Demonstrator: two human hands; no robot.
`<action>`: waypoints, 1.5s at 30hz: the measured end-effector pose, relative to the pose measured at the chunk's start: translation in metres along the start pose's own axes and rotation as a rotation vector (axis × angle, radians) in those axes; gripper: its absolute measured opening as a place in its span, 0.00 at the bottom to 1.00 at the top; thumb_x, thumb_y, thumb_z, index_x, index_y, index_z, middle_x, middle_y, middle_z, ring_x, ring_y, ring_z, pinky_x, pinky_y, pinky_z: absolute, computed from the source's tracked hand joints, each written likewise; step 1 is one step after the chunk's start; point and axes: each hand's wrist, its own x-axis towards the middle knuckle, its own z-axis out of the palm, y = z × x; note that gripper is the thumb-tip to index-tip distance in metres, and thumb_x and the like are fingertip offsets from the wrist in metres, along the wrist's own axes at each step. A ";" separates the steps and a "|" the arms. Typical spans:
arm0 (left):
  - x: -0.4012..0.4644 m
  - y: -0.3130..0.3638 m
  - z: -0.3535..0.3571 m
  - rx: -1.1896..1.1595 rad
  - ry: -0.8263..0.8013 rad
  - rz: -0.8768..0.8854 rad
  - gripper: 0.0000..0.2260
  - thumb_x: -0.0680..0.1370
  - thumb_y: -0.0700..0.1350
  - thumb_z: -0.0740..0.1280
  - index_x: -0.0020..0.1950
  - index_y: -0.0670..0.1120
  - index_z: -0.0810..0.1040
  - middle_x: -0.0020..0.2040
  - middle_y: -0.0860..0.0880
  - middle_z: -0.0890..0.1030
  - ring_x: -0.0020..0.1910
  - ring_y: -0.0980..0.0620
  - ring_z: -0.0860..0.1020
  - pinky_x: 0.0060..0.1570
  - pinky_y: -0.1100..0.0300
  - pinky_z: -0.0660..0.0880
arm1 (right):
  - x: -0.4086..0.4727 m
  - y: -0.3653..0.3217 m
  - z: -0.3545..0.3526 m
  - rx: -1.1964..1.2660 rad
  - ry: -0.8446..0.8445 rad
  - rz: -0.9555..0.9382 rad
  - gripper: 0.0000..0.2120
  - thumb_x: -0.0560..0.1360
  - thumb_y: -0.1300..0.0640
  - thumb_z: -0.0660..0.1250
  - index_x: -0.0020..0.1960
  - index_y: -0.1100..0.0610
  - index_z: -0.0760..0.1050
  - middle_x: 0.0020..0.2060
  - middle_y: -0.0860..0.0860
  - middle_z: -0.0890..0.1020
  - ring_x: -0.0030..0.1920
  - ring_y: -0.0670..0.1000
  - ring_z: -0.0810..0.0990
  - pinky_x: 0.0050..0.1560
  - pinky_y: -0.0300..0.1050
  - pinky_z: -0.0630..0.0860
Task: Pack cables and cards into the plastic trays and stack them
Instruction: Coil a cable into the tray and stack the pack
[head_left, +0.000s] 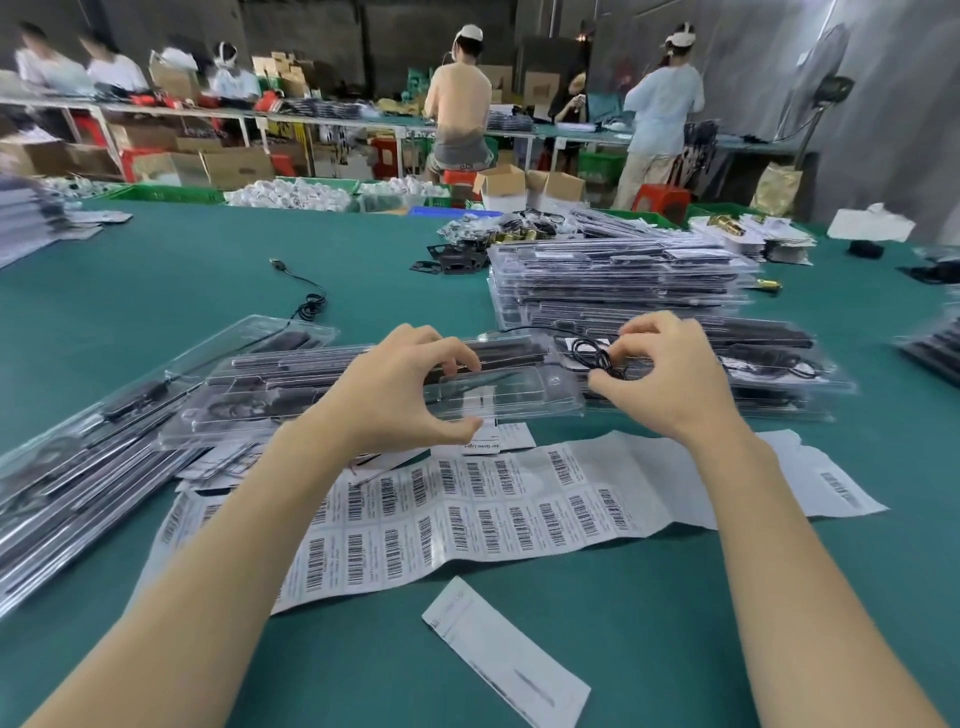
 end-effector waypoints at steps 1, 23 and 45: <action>0.000 0.000 0.001 0.008 0.014 -0.004 0.21 0.69 0.63 0.72 0.61 0.63 0.74 0.51 0.62 0.73 0.54 0.58 0.68 0.48 0.62 0.67 | 0.000 -0.001 -0.004 0.023 -0.026 -0.030 0.09 0.69 0.43 0.73 0.36 0.46 0.79 0.48 0.42 0.81 0.52 0.46 0.71 0.51 0.46 0.71; 0.009 0.032 -0.024 0.290 0.571 -0.048 0.15 0.73 0.34 0.64 0.55 0.49 0.79 0.52 0.51 0.82 0.55 0.45 0.76 0.66 0.46 0.62 | -0.004 -0.085 -0.011 0.186 -0.245 -0.170 0.16 0.78 0.38 0.65 0.46 0.47 0.85 0.31 0.40 0.80 0.31 0.42 0.76 0.28 0.35 0.67; 0.015 0.062 0.001 -0.982 -0.334 -0.402 0.27 0.75 0.65 0.69 0.60 0.44 0.75 0.57 0.43 0.82 0.48 0.46 0.86 0.47 0.54 0.83 | -0.024 -0.082 0.025 1.560 -0.272 0.690 0.08 0.78 0.54 0.70 0.43 0.56 0.80 0.34 0.49 0.82 0.32 0.46 0.82 0.36 0.42 0.80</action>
